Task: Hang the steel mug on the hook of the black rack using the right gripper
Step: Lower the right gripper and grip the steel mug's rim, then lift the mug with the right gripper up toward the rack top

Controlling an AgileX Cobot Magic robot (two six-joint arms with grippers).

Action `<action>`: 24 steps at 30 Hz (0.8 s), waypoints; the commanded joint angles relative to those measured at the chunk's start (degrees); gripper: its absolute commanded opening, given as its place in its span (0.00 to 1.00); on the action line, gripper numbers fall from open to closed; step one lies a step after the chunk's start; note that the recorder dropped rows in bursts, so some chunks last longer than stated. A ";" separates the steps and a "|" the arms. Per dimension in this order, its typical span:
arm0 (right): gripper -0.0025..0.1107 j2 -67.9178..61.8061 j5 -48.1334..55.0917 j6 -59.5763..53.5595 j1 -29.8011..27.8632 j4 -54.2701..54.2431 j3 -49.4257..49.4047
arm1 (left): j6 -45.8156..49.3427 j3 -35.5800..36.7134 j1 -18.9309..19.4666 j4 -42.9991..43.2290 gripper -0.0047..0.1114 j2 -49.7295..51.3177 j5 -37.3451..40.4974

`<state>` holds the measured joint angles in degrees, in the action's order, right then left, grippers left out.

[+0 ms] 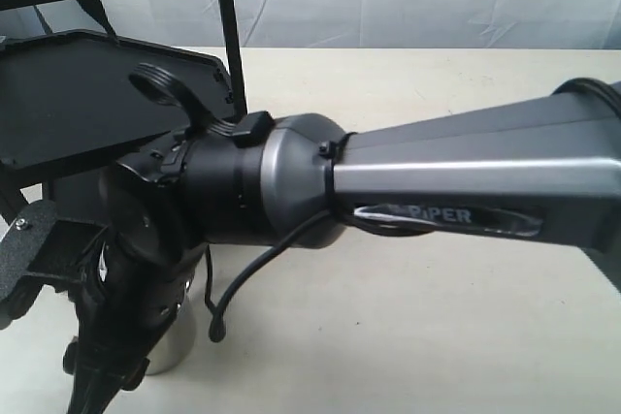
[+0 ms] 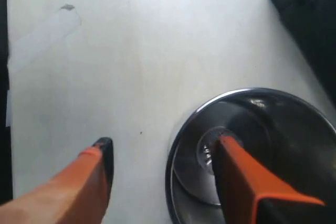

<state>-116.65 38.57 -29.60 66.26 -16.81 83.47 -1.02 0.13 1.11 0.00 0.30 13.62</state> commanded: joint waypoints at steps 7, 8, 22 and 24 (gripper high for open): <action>0.37 -1.81 -0.67 -0.34 0.07 1.31 0.19 | 0.06 -0.13 -0.07 0.31 0.05 -0.30 -0.40; 0.32 -1.81 -0.67 -0.34 0.07 1.31 0.19 | 0.06 -0.13 -0.07 0.31 0.05 -0.30 -0.40; 0.02 2.99 9.31 -2.09 -1.01 1.11 0.19 | 0.06 -0.13 -0.07 0.31 0.05 -0.30 -0.40; 0.02 4.92 11.47 -3.40 -1.74 0.63 0.19 | 0.06 -0.13 -0.07 0.31 0.05 -0.30 -0.40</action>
<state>-115.00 47.04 -30.90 65.79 -15.63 83.47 -1.02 0.13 1.11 0.00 0.30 13.62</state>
